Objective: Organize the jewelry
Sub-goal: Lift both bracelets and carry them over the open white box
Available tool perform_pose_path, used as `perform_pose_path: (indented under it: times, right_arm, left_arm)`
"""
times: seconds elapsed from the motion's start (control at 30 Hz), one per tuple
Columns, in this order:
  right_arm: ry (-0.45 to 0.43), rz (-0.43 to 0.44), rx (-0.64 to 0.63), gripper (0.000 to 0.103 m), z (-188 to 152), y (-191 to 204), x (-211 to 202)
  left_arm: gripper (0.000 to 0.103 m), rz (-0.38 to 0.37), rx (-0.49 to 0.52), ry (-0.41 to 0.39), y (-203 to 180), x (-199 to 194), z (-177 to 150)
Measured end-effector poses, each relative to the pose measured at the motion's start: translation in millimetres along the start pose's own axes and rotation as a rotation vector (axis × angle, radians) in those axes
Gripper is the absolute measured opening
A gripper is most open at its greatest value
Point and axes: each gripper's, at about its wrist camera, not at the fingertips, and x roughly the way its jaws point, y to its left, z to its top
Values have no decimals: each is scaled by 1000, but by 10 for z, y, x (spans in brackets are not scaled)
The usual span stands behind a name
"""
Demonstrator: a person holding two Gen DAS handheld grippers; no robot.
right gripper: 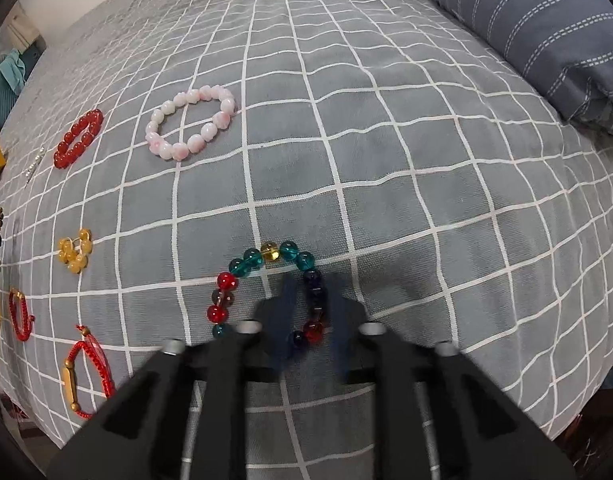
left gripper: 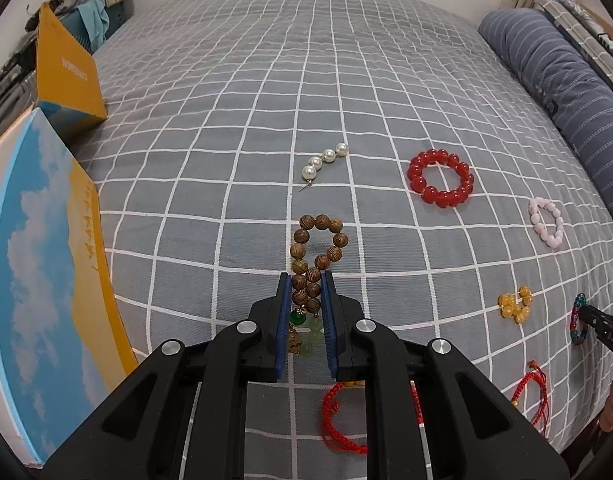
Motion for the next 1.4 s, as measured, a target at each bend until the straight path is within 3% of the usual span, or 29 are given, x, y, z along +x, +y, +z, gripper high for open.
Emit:
perform_pose_path:
  times: [0.63, 1.4]
  right_arm:
    - [-109, 44, -48, 9, 50, 264, -533]
    - [-203, 46, -109, 9, 394, 618, -973]
  left_arm:
    - [14, -19, 18, -35, -83, -279, 0]
    - [14, -32, 9, -82, 55, -731, 166]
